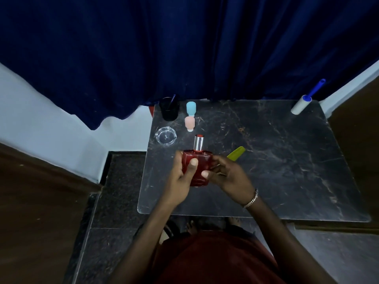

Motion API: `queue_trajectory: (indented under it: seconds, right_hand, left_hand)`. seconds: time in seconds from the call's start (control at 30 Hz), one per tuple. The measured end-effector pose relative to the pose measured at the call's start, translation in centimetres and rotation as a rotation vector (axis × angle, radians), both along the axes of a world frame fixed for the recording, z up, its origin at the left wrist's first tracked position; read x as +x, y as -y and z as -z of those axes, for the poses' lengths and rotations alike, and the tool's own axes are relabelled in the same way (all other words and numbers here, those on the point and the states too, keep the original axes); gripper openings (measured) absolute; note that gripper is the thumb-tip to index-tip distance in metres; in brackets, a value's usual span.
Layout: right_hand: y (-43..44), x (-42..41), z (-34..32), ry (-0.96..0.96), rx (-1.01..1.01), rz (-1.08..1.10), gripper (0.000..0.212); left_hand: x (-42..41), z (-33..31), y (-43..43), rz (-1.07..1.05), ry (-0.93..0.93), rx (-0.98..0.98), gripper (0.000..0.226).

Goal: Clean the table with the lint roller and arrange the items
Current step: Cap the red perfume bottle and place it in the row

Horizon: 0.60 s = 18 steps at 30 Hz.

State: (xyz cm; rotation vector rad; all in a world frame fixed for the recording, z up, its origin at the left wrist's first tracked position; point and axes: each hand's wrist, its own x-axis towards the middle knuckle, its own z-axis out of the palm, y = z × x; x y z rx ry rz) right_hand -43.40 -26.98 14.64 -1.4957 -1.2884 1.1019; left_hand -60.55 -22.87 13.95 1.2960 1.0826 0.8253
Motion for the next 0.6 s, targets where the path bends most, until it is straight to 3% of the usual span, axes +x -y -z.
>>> queue_trajectory:
  seconds: [0.23, 0.43, 0.6]
  right_hand:
    - [-1.5, 0.6, 3.1, 0.096, -0.083, 0.046, 0.05]
    - [-4.2, 1.3, 4.9, 0.229, -0.158, 0.085, 0.041]
    - [-7.8, 2.2, 6.2, 0.336, -0.168, 0.082, 0.04]
  left_hand:
    - [0.6, 3.0, -1.7, 0.06, -0.065, -0.02, 0.04]
    - [1.2, 4.7, -3.8, 0.026, -0.089, -0.047, 0.027]
    - [1.5, 7.9, -7.2, 0.046, -0.228, -0.049, 0.035]
